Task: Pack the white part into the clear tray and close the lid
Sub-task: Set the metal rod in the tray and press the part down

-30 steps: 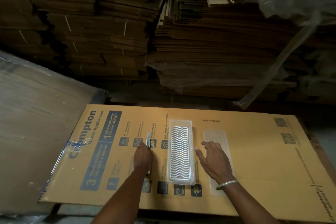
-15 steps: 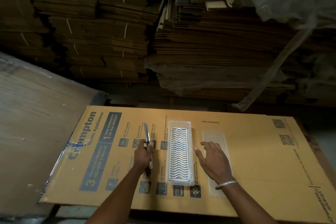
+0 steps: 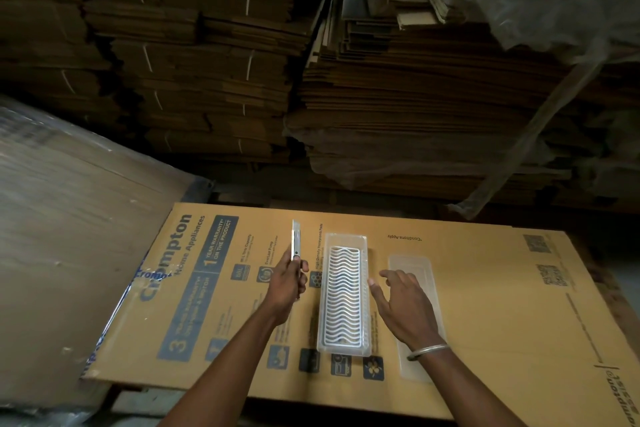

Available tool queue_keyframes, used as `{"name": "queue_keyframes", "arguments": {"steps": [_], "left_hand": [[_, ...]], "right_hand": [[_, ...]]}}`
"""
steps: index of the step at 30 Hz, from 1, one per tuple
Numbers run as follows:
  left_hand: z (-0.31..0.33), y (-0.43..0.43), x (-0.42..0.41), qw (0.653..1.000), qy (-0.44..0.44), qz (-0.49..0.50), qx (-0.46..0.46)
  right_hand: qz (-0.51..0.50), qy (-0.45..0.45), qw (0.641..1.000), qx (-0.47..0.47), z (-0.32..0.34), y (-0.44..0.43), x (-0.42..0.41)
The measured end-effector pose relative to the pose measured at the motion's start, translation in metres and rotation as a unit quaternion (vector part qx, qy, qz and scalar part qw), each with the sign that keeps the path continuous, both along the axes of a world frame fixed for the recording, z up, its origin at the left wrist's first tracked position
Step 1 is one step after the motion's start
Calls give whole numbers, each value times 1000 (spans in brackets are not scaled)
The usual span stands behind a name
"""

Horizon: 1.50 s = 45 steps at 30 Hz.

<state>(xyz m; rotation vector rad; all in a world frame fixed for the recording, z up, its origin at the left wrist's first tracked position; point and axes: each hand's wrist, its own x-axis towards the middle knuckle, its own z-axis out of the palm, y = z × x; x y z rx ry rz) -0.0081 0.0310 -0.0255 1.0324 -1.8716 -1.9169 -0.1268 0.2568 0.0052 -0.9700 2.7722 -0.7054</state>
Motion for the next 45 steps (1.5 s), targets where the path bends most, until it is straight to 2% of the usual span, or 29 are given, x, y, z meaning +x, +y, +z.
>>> {"name": "queue_keyframes", "arguments": {"steps": [2, 8, 12, 15, 18, 21, 25, 27, 31, 35, 39, 45], "left_hand": [[6, 0, -1, 1000, 12, -10, 6], [19, 2, -8, 994, 34, -28, 99], [23, 5, -12, 986, 54, -7, 159], [26, 11, -16, 986, 51, 25, 159], [21, 19, -21, 992, 15, 51, 115], [7, 29, -27, 997, -73, 15, -6], [1, 49, -46, 967, -180, -67, -169], [-2, 57, -60, 946, -220, -98, -217], [-13, 71, -82, 902, -295, -158, -271], [-31, 79, -84, 858, -361, -173, -321], [-41, 85, -82, 849, -393, -179, -305], [-52, 84, -83, 861, -383, -157, -295]], "right_hand": [[1, -2, 1000, 0, 0, 0, -1], [3, -4, 1000, -5, 2, 2, -5], [4, -3, 1000, -15, 2, 2, -6], [4, -1, 1000, -11, -1, 3, -8], [-6, -7, 1000, -11, -9, 7, -12], [-32, -24, 999, -6, -20, 13, -16], [-67, -55, 996, 22, -41, 29, -21], [-80, -70, 994, 36, -53, 40, -24], [-123, -108, 984, 69, -68, 59, -25], [-150, -94, 978, 111, -78, 70, -23], [-155, -99, 973, 141, -81, 72, -24], [-144, -117, 970, 157, -81, 60, -28]]}}
